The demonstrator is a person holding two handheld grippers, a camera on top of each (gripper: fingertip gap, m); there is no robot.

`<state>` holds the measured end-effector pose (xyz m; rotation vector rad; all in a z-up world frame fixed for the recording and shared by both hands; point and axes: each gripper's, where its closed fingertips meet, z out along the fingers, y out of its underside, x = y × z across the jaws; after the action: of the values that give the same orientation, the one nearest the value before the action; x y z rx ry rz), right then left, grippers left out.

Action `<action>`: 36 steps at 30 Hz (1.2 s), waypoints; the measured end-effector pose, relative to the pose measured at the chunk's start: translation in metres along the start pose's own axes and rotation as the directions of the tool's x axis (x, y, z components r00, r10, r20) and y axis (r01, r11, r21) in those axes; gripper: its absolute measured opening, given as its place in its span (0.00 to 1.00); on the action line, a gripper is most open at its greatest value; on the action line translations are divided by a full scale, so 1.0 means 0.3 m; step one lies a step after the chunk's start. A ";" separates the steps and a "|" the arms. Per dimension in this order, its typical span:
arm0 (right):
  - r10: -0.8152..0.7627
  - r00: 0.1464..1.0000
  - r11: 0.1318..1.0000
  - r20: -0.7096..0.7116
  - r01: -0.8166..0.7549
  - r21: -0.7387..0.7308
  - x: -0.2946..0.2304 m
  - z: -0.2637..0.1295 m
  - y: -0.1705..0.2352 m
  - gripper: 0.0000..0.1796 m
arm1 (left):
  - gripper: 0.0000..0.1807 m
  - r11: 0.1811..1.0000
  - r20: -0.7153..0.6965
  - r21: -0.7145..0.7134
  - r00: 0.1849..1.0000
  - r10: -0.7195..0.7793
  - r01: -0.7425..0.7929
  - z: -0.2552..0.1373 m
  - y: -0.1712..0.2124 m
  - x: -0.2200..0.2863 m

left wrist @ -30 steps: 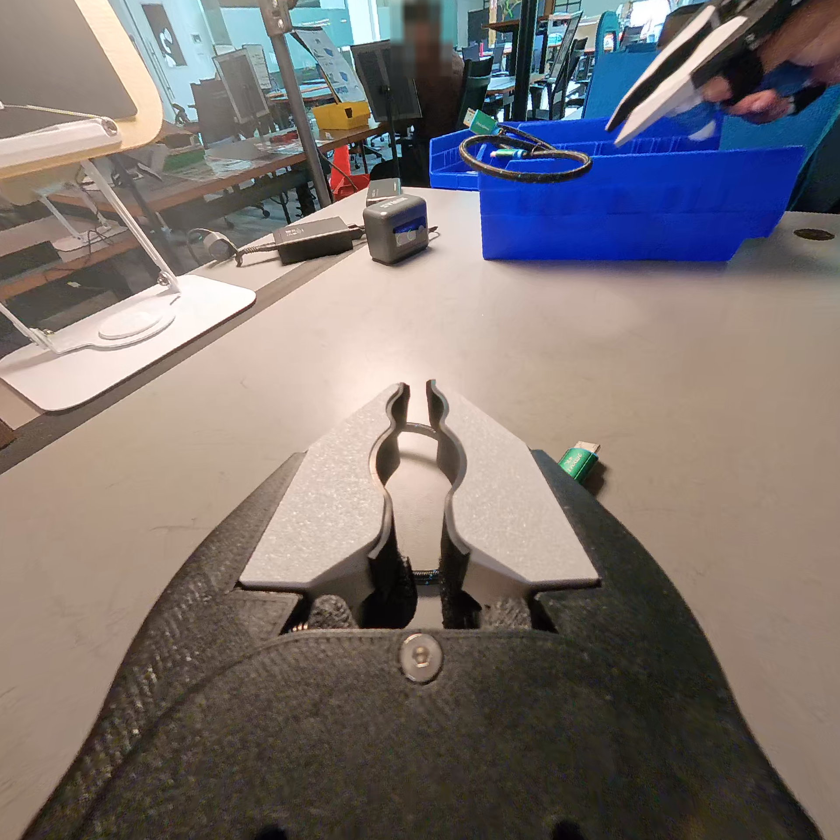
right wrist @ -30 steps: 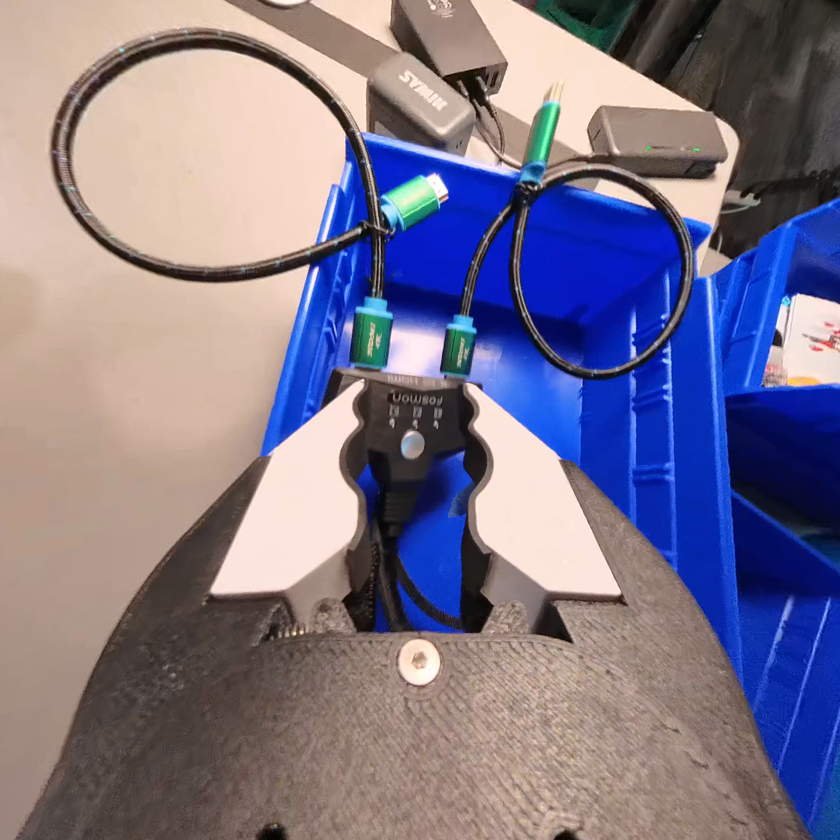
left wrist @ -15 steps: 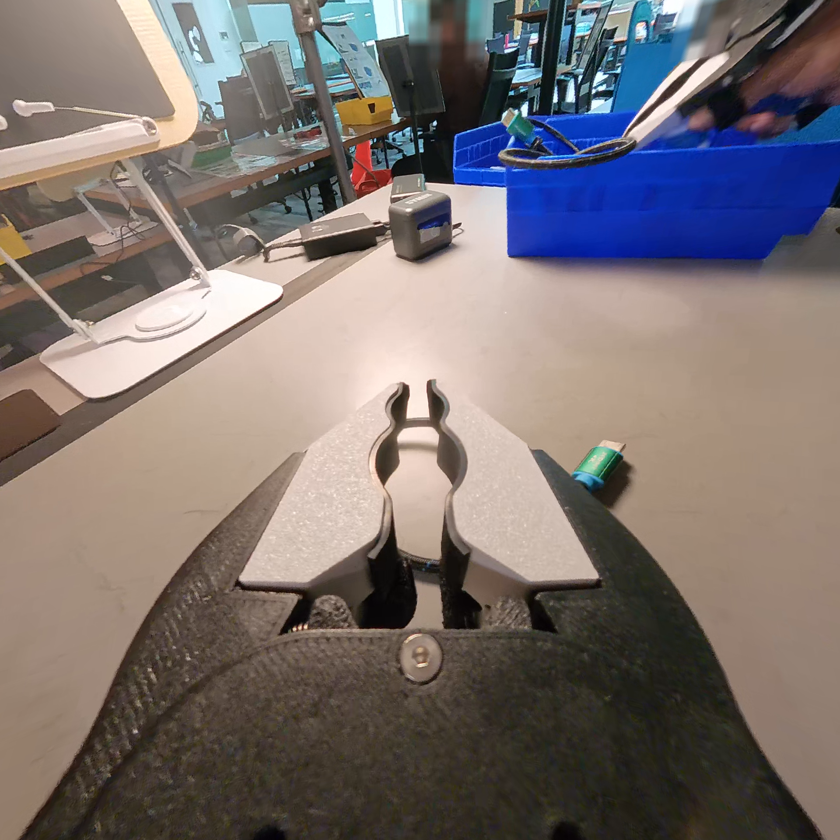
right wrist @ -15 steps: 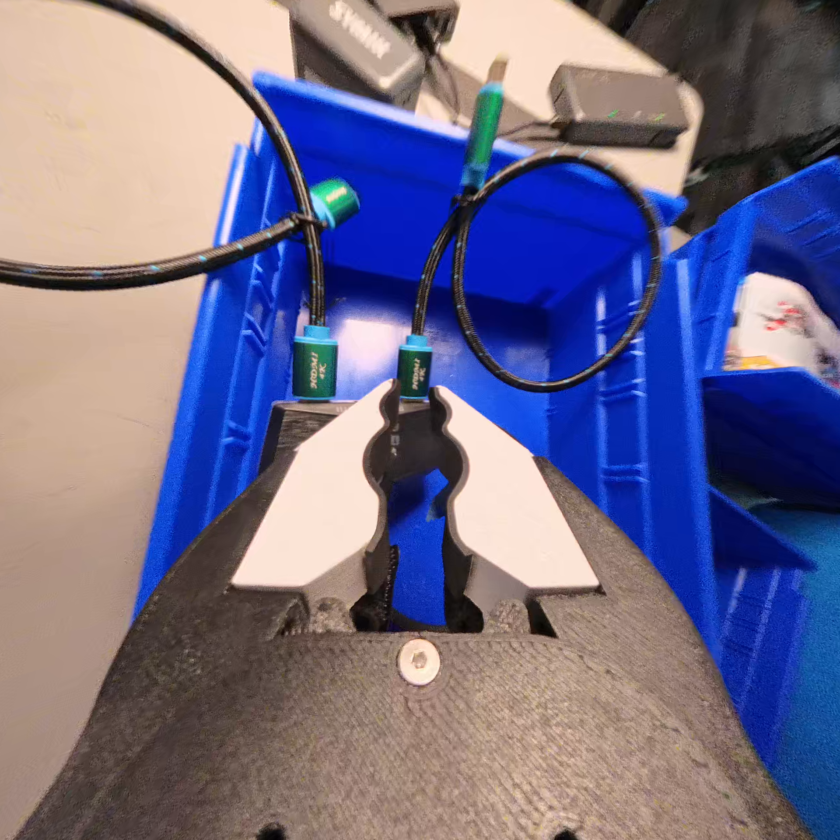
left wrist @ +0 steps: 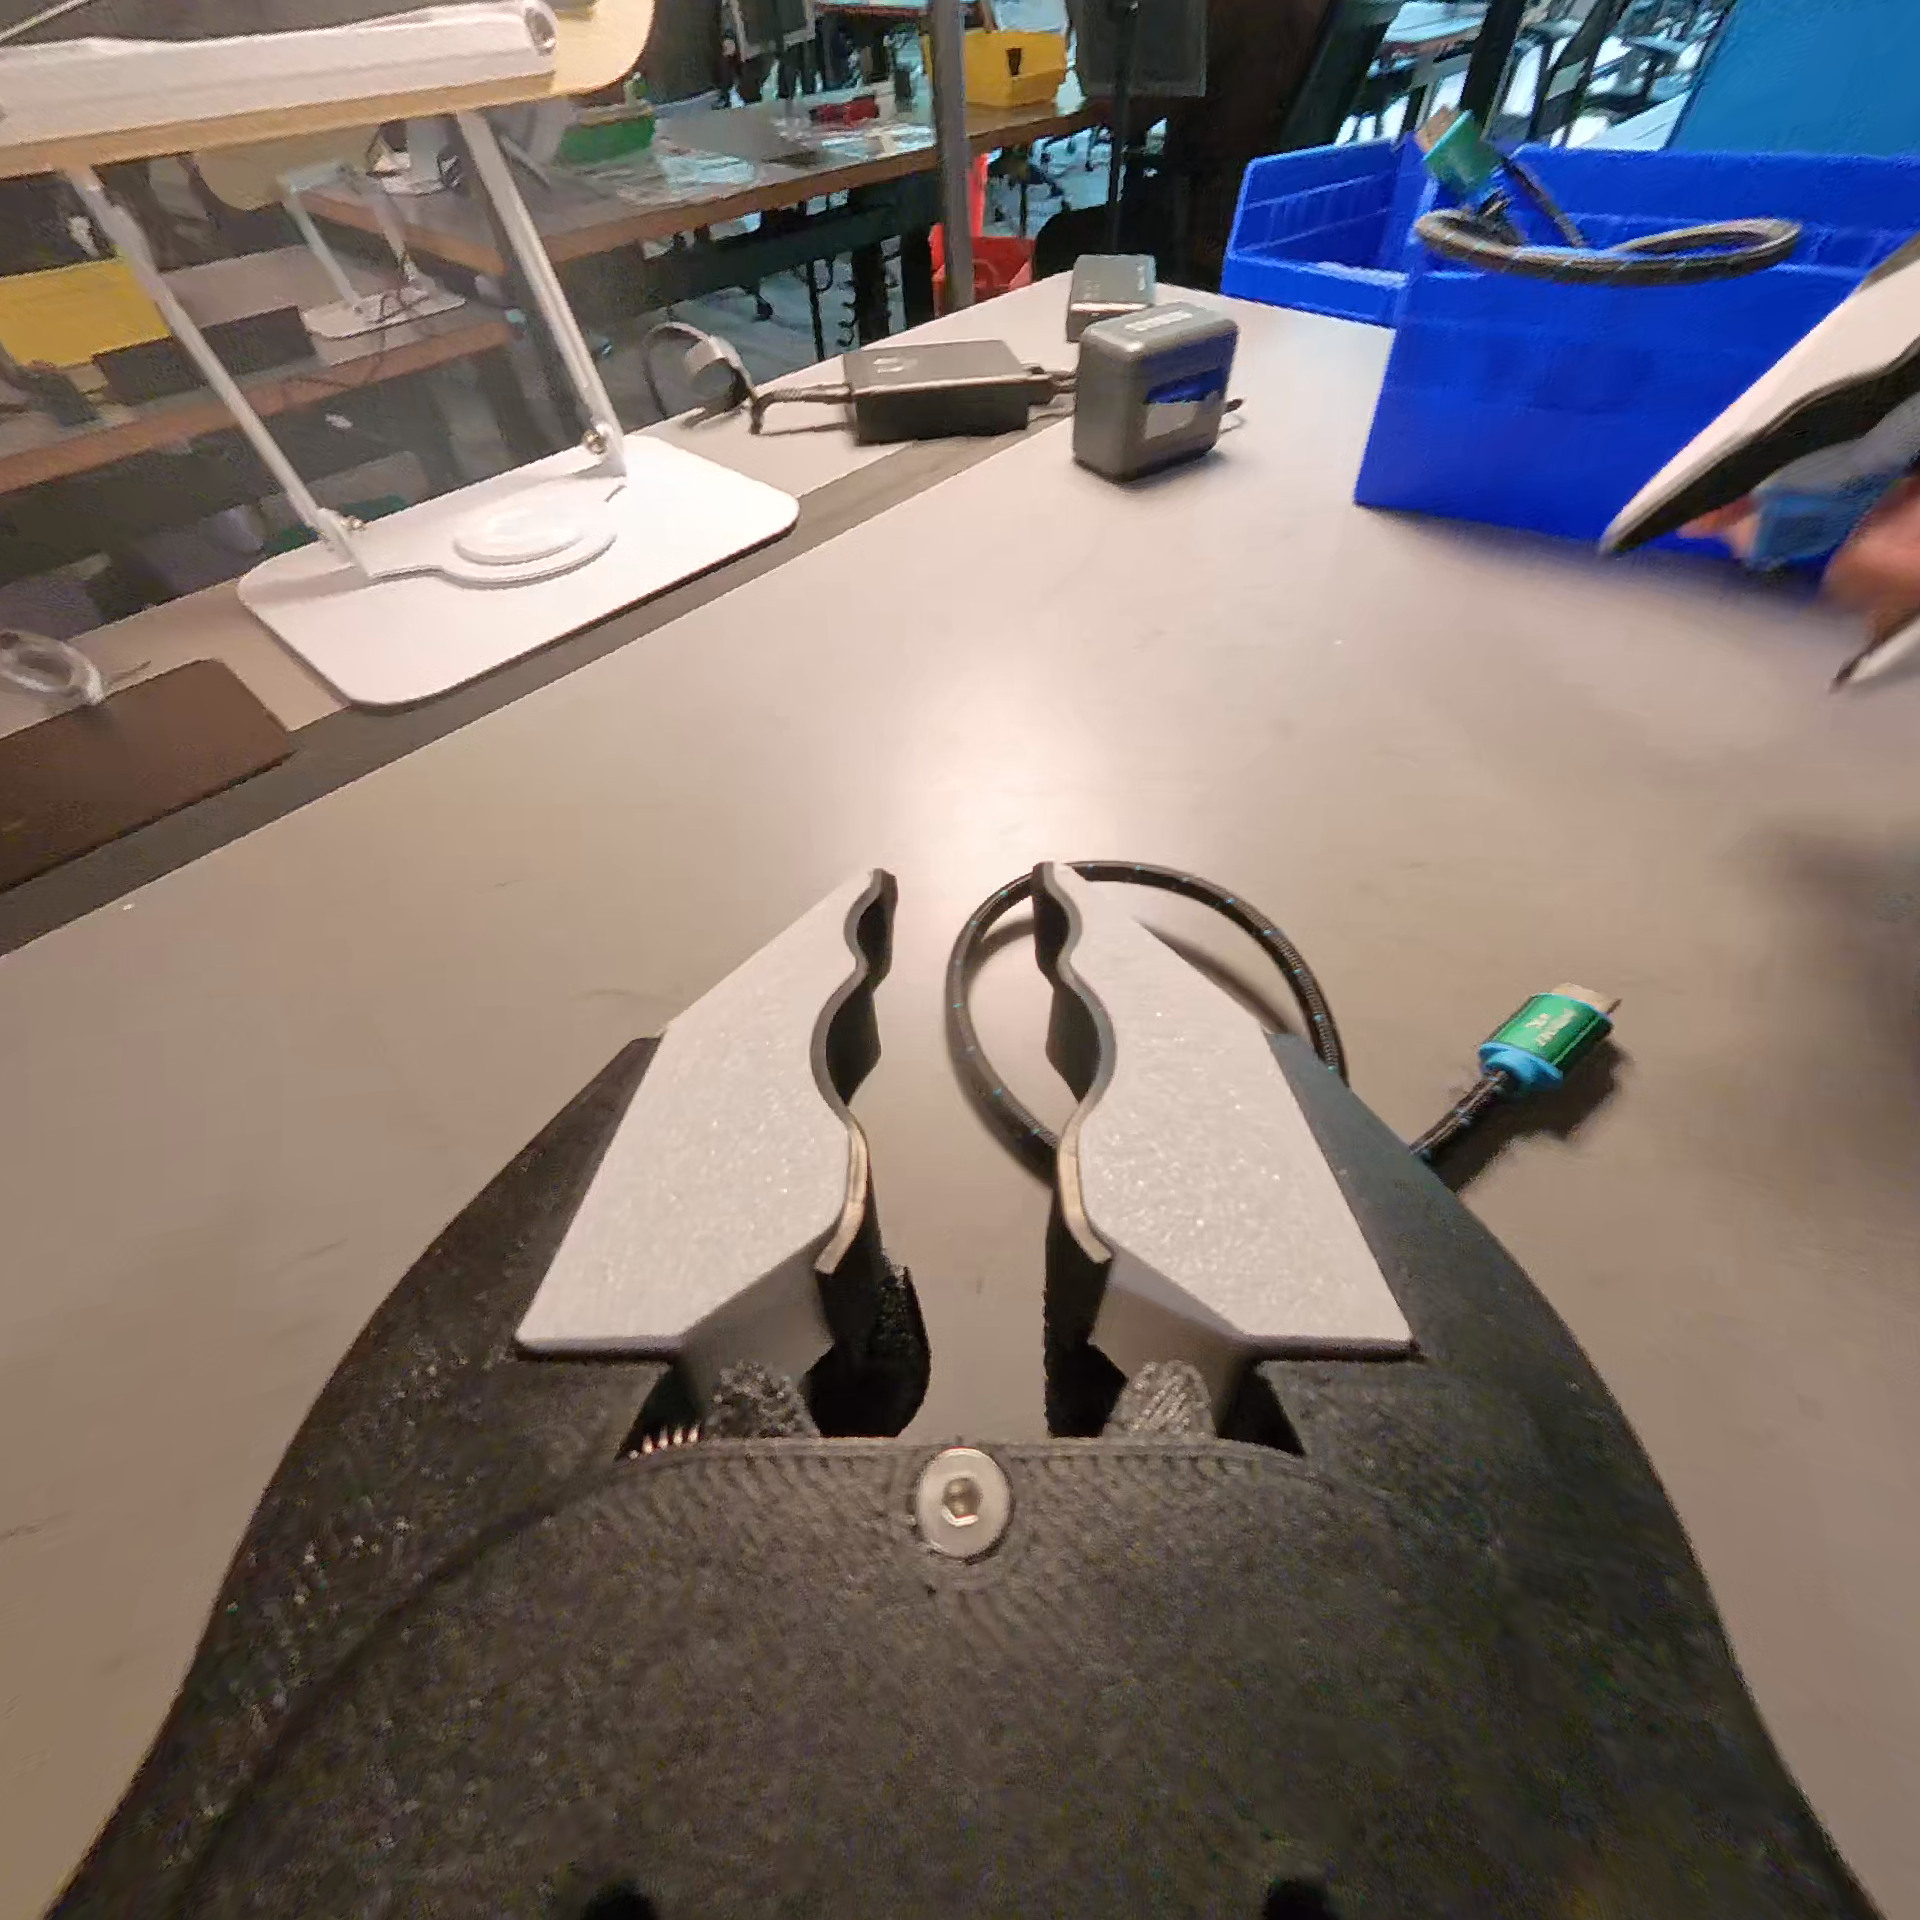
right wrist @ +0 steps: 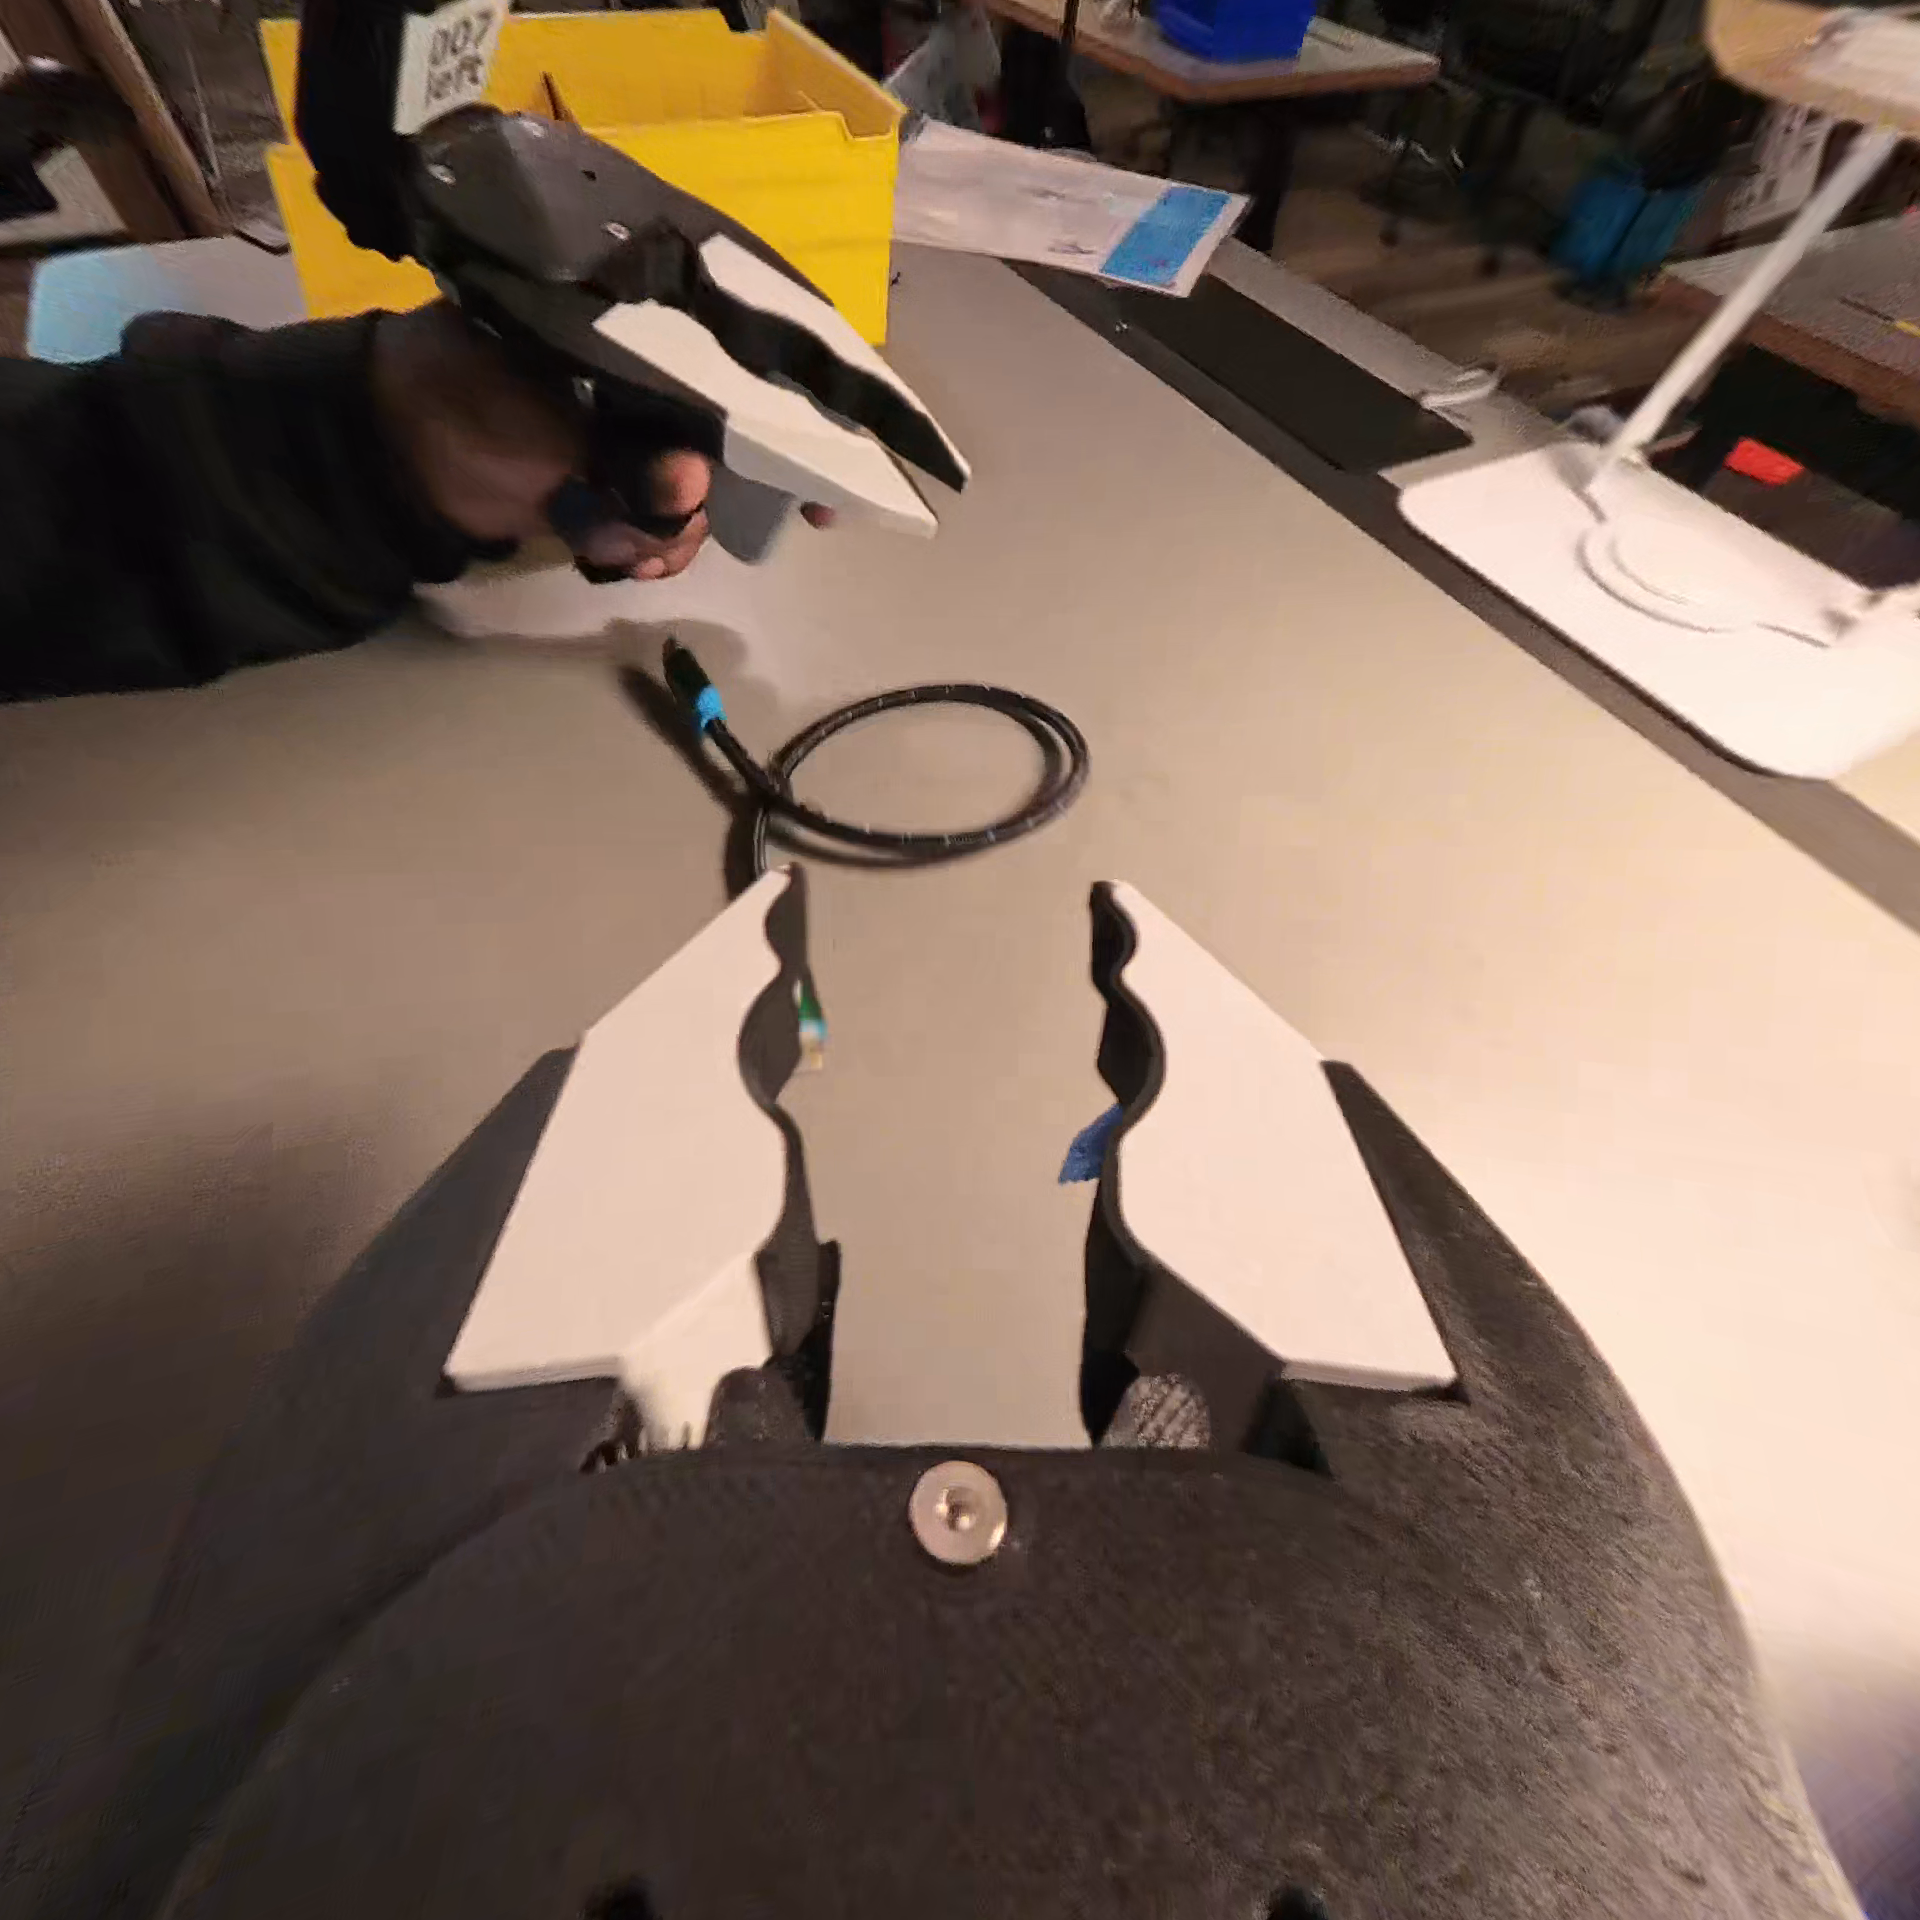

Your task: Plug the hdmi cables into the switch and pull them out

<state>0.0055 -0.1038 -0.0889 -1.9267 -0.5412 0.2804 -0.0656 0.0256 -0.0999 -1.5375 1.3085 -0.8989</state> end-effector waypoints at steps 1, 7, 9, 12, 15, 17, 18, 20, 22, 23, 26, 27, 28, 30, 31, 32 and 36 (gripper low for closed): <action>-0.001 1.000 1.000 -0.014 0.001 -0.009 0.002 0.070 0.014 0.34 | 0.15 1.000 0.012 -0.013 1.000 0.001 -0.001 0.000 0.008 -0.011; 0.001 1.000 0.983 0.005 -0.001 -0.181 -0.003 0.246 0.128 0.41 | 0.15 0.985 0.071 -0.173 0.997 0.020 -0.007 0.017 0.113 -0.059; 0.047 0.998 0.987 0.035 -0.041 -0.156 -0.012 0.225 0.120 0.39 | 0.15 0.980 0.076 -0.201 0.997 0.012 0.004 0.021 0.134 -0.066; 0.154 0.986 0.983 0.068 -0.146 -0.114 -0.011 0.190 0.107 0.38 | 0.15 0.975 0.055 -0.223 0.998 -0.008 0.020 0.033 0.158 -0.058; 0.212 0.975 0.975 0.072 -0.206 -0.084 0.000 0.169 0.099 0.36 | 0.15 0.970 0.053 -0.241 0.999 -0.008 0.020 0.038 0.167 -0.057; 0.219 0.973 0.974 0.077 -0.213 -0.083 -0.001 0.166 0.099 0.36 | 0.15 0.972 0.054 -0.235 0.999 -0.003 0.016 0.037 0.164 -0.057; 0.214 0.974 0.975 0.077 -0.208 -0.085 -0.003 0.167 0.100 0.36 | 0.15 0.973 0.058 -0.230 0.998 -0.004 0.017 0.035 0.161 -0.059; 0.193 0.978 0.978 0.077 -0.186 -0.094 -0.012 0.169 0.103 0.36 | 0.15 0.979 0.065 -0.204 0.998 -0.012 0.025 0.031 0.147 -0.063; 0.167 0.983 0.982 0.080 -0.158 -0.106 -0.026 0.170 0.109 0.36 | 0.15 0.983 0.078 -0.179 0.997 -0.026 0.039 0.016 0.122 -0.072; 0.153 0.985 0.983 0.083 -0.143 -0.112 -0.034 0.169 0.112 0.36 | 0.15 0.986 0.091 -0.164 0.995 -0.025 0.040 -0.001 0.101 -0.082; 0.132 0.987 0.985 0.091 -0.121 -0.123 -0.051 0.168 0.118 0.36 | 0.15 0.993 0.173 -0.098 0.984 -0.047 0.065 -0.112 0.003 -0.143; 0.131 0.987 0.985 0.092 -0.119 -0.124 -0.052 0.168 0.118 0.36 | 0.15 0.993 0.197 -0.088 0.978 -0.066 0.085 -0.170 -0.027 -0.164; 0.133 0.987 0.985 0.094 -0.121 -0.124 -0.052 0.168 0.118 0.36 | 0.16 0.991 0.220 -0.088 0.973 -0.077 0.098 -0.233 -0.053 -0.188; 0.146 0.984 0.983 0.102 -0.134 -0.123 -0.051 0.167 0.117 0.36 | 0.17 0.987 0.319 -0.116 0.945 -0.070 0.113 -0.374 -0.085 -0.277; 0.154 0.982 0.983 0.106 -0.141 -0.121 -0.051 0.166 0.115 0.36 | 0.18 0.985 0.386 -0.133 0.921 -0.054 0.113 -0.449 -0.097 -0.340; 0.161 0.981 0.982 0.111 -0.147 -0.118 -0.051 0.165 0.114 0.36 | 0.18 0.982 0.448 -0.150 0.893 -0.038 0.117 -0.521 -0.106 -0.410; 0.176 0.976 0.980 0.130 -0.161 -0.116 -0.054 0.163 0.112 0.36 | 0.20 0.940 0.570 -0.321 0.817 0.094 0.116 -0.723 -0.062 -0.714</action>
<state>-0.0215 -0.0836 -0.1401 -2.0699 -0.4920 0.5079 -0.2983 0.1995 -0.0053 -1.8944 1.0265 -0.1548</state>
